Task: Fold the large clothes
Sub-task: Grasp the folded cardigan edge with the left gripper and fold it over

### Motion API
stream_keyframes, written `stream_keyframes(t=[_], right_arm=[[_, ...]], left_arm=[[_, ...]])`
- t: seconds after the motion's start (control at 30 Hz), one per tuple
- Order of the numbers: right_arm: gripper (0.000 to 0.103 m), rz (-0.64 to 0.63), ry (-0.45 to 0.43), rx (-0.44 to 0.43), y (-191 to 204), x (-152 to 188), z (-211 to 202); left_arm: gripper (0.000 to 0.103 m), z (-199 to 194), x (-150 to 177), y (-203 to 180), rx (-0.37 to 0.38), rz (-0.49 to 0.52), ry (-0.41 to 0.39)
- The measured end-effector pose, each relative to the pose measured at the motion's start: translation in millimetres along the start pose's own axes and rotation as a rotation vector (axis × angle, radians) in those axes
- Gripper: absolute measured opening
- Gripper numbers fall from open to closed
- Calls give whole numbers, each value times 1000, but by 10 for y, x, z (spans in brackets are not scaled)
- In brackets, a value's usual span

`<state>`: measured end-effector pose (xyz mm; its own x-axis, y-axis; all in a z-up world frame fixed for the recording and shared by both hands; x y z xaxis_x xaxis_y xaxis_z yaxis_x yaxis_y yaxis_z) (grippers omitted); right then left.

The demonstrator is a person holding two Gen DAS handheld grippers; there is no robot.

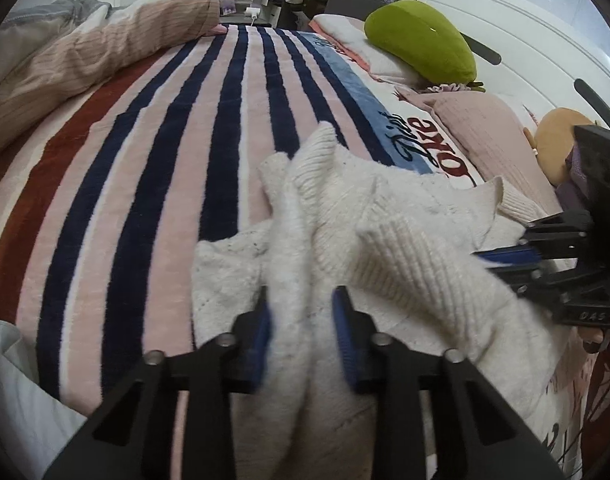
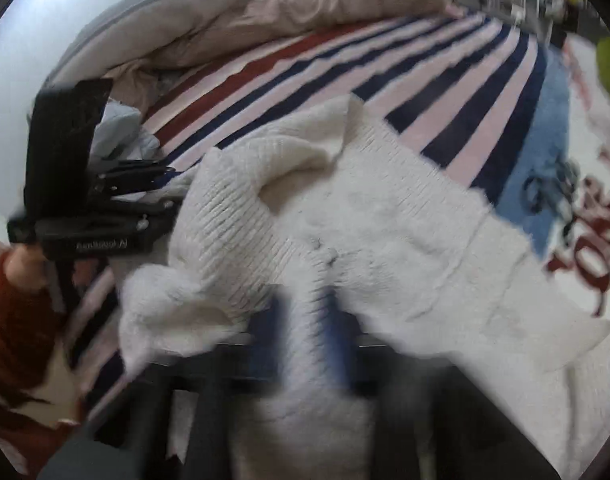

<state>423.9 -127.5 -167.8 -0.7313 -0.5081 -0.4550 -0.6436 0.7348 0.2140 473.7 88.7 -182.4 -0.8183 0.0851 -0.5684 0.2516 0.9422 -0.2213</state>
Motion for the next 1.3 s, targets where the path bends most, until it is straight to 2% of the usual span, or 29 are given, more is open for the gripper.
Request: stream_keyframes(t=[0.03,0.1,0.27,0.37,0.4,0.47,0.5,0.57,0.6,0.63,0.67,0.73,0.83,0.87,0.93,0.97,1.03,1.07,1.1,1.13,1.17,1.23,1.3], right_arm=[[5,-2,-25,3,2,12,-40],[3,18,-56,49,-44,13,-103],[2,108,-162,243,-275,-48,-353],[1,165,-195,322,-454,-85,-478],[0,172,-188,371,-501,-98,-475],[0,174,-160,506,-643,-102,-486],[0,215,-133,468,-754,-77,-458],[0,296,-101,395,-950,7,-440],[0,321,-108,397,-1031,52,-462],[5,349,-114,405,-1141,114,-505],[28,365,-114,406,-1209,152,-516],[61,398,-111,406,-1379,269,-591],[61,411,-106,482,-1525,447,-725],[61,419,-102,518,-1558,511,-771],[61,444,-90,539,-1640,643,-845],[62,457,-85,516,-1665,703,-855],[64,490,-47,415,-1686,816,-789],[61,495,-16,376,-1682,869,-717],[50,476,7,371,-1655,919,-651],[10,448,0,378,-1625,952,-633],[6,426,-15,415,-1582,962,-632],[5,431,-78,494,-1538,978,-758],[4,460,-152,572,-1513,1028,-990]], left_arm=[[13,-7,3,16,-5,-3,-3],[12,-20,7,52,-11,-16,-7],[14,-31,20,74,13,-22,-10],[41,-12,9,66,46,-35,-5],[47,3,7,67,63,-47,-4],[47,46,15,49,63,-55,-1],[37,68,23,28,49,-45,-2],[7,79,33,6,20,-31,-1],[7,48,38,14,5,-30,-17],[6,-12,47,35,0,-32,-44],[6,-111,60,76,-13,-50,-87],[5,-405,144,233,-27,-134,-193],[5,-605,347,361,-80,-189,-224],[6,-580,435,385,-111,-189,-206],[6,-437,543,432,-122,-205,-148],[9,-370,577,451,-111,-227,-133],[20,-337,554,431,-125,-238,-122],[31,-352,532,403,-146,-236,-120],[44,-405,505,381,-160,-223,-132],[52,-473,479,342,-159,-206,-150],[63,-558,459,296,-156,-183,-171],[65,-712,444,217,-171,-141,-198],[75,-833,467,169,-162,-113,-205]])
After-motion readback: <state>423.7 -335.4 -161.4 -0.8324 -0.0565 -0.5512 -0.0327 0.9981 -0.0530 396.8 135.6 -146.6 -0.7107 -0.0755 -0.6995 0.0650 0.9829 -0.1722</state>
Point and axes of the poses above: each gripper's, at about its wrist camera, not at the fingertips, and z roughly the way its jaws point, y to its left, x to its underside, the point moved 2 cm from there along z, roughly the way its jaws point, and after that the axes turned 2 degrees about z, right-handed, at the moved point
